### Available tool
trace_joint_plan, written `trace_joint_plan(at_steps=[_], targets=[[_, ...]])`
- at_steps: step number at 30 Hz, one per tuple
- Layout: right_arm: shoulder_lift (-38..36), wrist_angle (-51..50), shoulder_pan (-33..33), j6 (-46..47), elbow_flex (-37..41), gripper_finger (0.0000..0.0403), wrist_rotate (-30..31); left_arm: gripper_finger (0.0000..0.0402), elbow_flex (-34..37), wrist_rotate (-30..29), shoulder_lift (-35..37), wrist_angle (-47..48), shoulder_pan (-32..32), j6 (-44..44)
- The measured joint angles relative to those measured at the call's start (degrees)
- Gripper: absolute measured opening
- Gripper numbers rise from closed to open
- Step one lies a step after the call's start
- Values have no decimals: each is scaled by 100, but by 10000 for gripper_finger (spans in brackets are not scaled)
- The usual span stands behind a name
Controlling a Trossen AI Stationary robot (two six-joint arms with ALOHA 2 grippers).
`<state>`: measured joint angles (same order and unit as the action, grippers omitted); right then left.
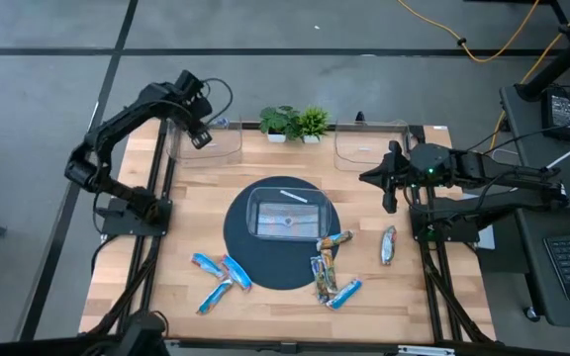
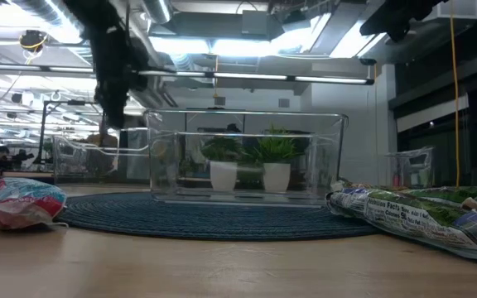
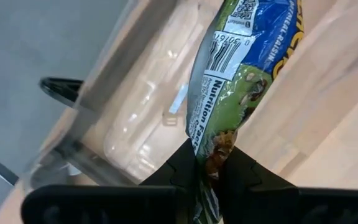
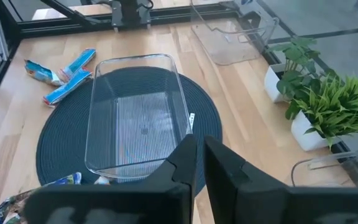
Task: Pick and place Granola Bars by type
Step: Put the blue granola bar into the top left transparent bin
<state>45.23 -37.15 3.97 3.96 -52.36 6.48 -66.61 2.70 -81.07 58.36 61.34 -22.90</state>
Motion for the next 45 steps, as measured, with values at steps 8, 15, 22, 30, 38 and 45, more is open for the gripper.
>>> trace_joint_plan(at_steps=[8, 15, 22, 30, 38, 45], targets=[[0, 0, 0, 4, 0, 32, 4, 33, 452, -11, -400, -483, 72, 91], [0, 0, -1, 5, -2, 32, 6, 33, 615, -29, -716, -754, 70, 85], [0, 0, -1, 29, -2, 32, 5, 33, 617, -229, -1022, -819, 71, 68], [0, 0, -2, 18, -2, 32, 4, 33, 617, -225, -1388, -889, 70, 116], [0, -2, -1, 7, -4, 32, 4, 33, 617, -225, -1500, -973, 70, 202], [0, -4, -2, 7, -4, 32, 4, 33, 617, -181, -1500, -1159, 70, 276]])
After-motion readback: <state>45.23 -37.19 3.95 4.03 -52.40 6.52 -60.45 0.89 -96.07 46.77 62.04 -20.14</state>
